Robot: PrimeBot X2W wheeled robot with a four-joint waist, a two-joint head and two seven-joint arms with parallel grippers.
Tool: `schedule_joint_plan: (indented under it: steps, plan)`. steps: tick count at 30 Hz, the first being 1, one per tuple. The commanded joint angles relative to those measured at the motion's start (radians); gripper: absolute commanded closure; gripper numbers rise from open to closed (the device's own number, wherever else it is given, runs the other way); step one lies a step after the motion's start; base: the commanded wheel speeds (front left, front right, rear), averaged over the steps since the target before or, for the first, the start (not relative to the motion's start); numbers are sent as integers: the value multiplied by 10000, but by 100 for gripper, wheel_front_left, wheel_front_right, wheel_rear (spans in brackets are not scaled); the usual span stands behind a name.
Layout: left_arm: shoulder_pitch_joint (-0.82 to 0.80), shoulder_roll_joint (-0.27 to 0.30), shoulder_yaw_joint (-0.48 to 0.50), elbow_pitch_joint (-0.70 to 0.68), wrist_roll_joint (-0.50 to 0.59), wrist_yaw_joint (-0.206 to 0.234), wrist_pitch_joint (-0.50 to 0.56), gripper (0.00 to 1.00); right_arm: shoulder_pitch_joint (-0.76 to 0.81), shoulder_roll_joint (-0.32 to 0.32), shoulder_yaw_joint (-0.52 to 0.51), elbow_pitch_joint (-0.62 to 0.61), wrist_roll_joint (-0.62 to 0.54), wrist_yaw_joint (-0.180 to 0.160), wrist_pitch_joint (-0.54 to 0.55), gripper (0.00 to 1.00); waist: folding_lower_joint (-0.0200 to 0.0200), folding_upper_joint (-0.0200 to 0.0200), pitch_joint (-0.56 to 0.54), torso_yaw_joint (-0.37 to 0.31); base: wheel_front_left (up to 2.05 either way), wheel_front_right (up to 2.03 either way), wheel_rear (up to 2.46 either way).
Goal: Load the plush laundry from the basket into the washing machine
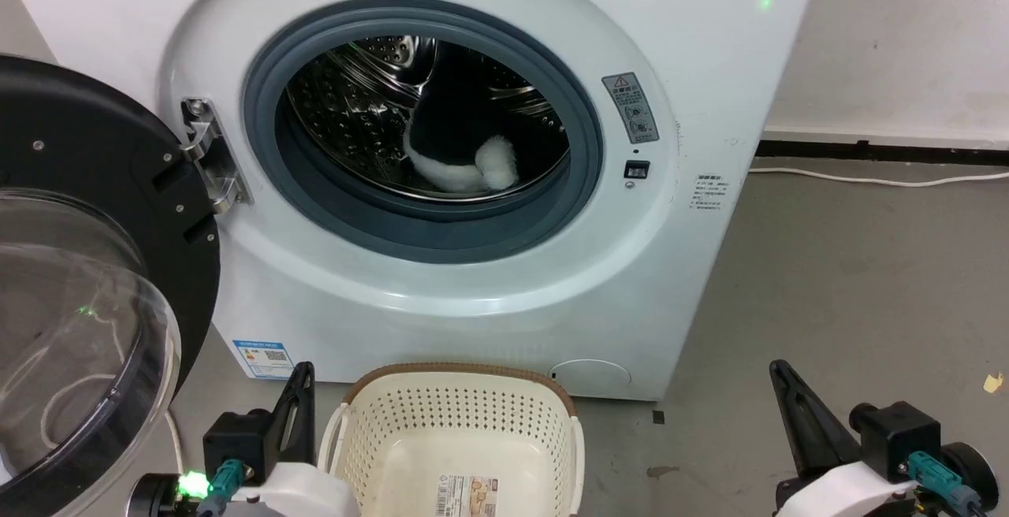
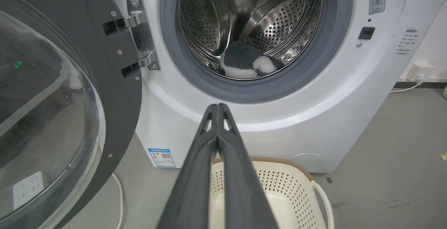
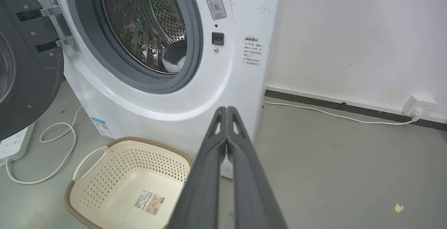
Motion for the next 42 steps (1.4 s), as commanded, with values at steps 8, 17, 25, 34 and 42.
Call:
schedule_joint_plan:
  steps: [8,17,25,34,42]
  plan:
    - [-267,-141,149,-218,292,-88,227,100,-342,58,-34,-127,-205,-7,237,100,0,0,64,-50,0,0,0]
    - [-363,-221,264,-363,489,-142,431,100,-487,64,-50,-175,-344,-7,443,100,0,0,125,-98,0,0,0]
    - [-371,-227,273,-375,505,-147,448,100,-499,64,-51,-179,-356,-7,459,100,0,0,130,-102,0,0,0]
    - [-371,-227,273,-375,505,-147,448,100,-499,64,-51,-179,-356,-7,459,100,0,0,130,-102,0,0,0]
    - [-371,-227,273,-375,505,-147,448,100,-499,64,-51,-179,-356,-7,459,100,0,0,130,-102,0,0,0]
